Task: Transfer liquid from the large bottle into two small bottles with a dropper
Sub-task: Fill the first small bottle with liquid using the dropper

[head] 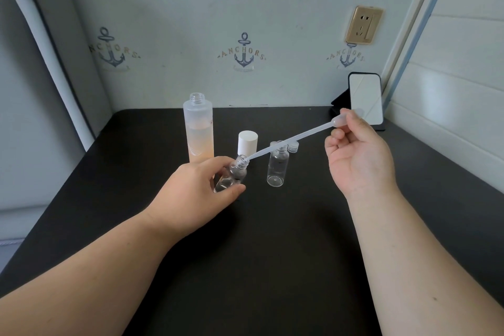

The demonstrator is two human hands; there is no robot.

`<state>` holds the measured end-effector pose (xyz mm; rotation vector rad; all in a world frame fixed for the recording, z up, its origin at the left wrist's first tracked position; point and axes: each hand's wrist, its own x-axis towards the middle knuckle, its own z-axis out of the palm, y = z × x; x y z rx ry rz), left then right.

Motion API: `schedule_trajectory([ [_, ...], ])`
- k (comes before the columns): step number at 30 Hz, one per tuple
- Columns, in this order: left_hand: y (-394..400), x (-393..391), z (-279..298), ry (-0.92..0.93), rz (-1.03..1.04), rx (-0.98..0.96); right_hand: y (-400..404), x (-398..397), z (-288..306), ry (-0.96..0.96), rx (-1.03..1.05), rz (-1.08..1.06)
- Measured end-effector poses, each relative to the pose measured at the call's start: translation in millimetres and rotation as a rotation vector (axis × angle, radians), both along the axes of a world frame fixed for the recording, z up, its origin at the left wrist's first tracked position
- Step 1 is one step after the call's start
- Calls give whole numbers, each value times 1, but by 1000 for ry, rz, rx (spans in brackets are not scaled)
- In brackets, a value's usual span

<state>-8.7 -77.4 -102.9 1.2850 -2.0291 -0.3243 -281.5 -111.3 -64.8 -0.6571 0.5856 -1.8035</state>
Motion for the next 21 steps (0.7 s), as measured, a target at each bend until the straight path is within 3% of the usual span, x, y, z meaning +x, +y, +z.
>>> schedule_trajectory([
  [15,-2,1,1,56,6,108,0,-1,0,-105,31,13],
  [21,4,7,7,460,188,-118,2,0,0,-136,29,36],
])
